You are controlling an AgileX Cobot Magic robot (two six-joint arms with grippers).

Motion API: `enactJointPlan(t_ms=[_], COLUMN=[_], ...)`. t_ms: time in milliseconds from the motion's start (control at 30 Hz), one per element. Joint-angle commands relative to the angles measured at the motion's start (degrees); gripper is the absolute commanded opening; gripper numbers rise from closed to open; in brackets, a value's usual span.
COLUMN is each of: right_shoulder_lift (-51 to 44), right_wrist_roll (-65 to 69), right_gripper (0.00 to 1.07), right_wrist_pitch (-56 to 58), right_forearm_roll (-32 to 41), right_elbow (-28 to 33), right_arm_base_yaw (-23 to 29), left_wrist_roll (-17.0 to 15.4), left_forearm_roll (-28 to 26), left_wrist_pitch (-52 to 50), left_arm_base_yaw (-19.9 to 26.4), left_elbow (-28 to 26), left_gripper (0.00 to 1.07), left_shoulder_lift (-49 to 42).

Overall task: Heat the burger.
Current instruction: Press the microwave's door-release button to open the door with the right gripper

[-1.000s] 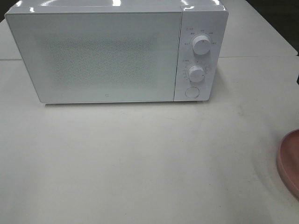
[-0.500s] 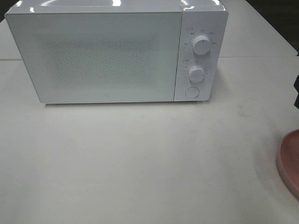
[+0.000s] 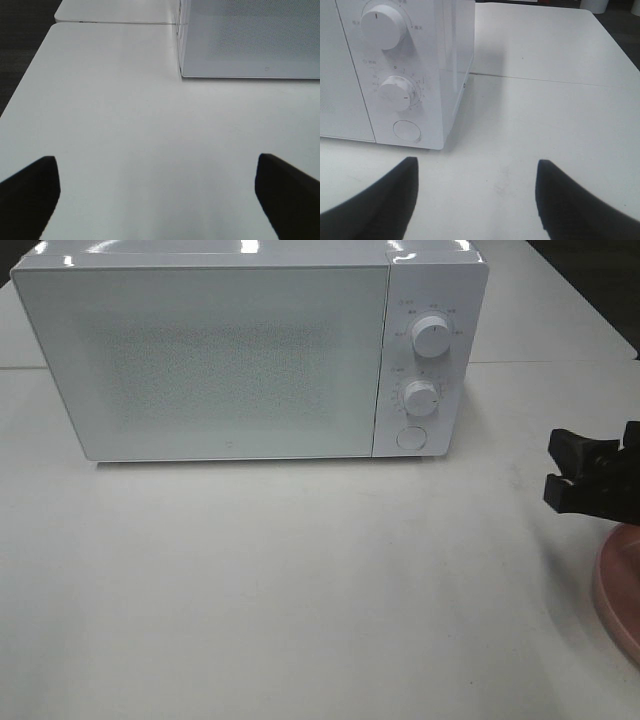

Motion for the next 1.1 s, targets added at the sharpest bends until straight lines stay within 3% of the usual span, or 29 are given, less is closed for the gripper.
enactJointPlan(t_ms=[33,67,100,200,333,500,767,1100], right_shoulder_lift=[4.47,4.47,6.36,9.00,11.23,15.81,22.29,25.61], right_wrist_roll=[-5.04,-5.04,-5.44,-5.50,-5.50,-6.25,-6.93,-6.25], right_gripper=[0.66,0.66,0.66,0.66,0.66,0.66,0.66,0.66], right_wrist_pitch=[-7.96,-7.96,-11.00,-15.81,-19.19,-19.88,-19.88,-21.94], right_forearm_roll=[10.77,10.77,15.64,21.08,24.29,32.20,33.06,32.83], right_elbow=[0.06,0.06,-0.23,-0.23,-0.34,-4.58,-9.97,-10.43], right_arm_base_yaw=[6.88,6.88,10.20,14.84,19.25,25.61,27.10,27.10], left_wrist_roll=[-0.34,-0.34,-0.34,-0.34,-0.34,-0.34,-0.34,-0.34], left_forearm_roll=[-0.46,-0.46,-0.46,-0.46,-0.46,-0.46,-0.46,-0.46], left_wrist_pitch=[-0.11,-0.11,-0.11,-0.11,-0.11,-0.11,-0.11,-0.11], left_arm_base_yaw=[0.23,0.23,0.23,0.23,0.23,0.23,0.23,0.23], left_elbow=[-0.06,-0.06,-0.06,-0.06,-0.06,-0.06,-0.06,-0.06], left_gripper=[0.98,0.98,0.98,0.98,0.98,0.98,0.98,0.98], left_shoulder_lift=[-0.86,-0.86,-0.86,-0.86,-0.86,-0.86,-0.86,-0.86])
